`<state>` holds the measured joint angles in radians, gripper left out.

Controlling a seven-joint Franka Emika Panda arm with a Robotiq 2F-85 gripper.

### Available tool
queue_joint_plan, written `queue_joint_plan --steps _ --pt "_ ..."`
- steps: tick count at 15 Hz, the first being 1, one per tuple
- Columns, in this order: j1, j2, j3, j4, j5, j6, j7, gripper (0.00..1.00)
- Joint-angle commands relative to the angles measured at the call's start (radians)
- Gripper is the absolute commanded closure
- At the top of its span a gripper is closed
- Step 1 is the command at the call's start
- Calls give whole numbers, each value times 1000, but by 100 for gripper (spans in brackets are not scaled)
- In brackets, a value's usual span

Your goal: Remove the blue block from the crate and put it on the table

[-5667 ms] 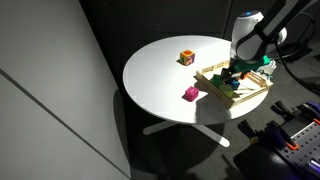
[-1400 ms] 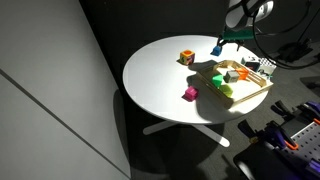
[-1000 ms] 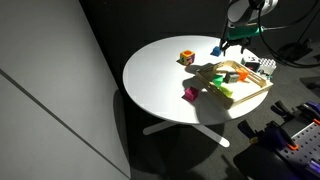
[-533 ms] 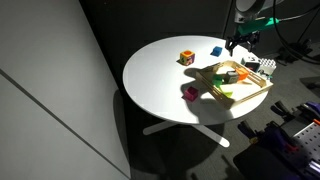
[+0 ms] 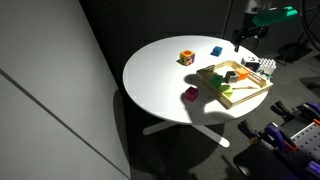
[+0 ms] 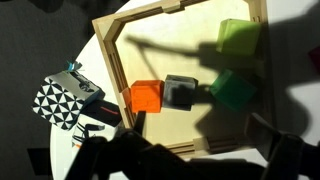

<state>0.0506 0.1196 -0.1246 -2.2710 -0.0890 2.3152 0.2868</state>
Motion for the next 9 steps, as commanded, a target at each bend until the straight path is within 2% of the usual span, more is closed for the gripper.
queue_joint_plan --steps 1,8,9 --pt "-28 -114 28 -92 -10 58 -15 0" --pt "-40 -192 55 -133 12 35 -28 0" --pt "-41 -151 60 -106 2 44 -2 0"
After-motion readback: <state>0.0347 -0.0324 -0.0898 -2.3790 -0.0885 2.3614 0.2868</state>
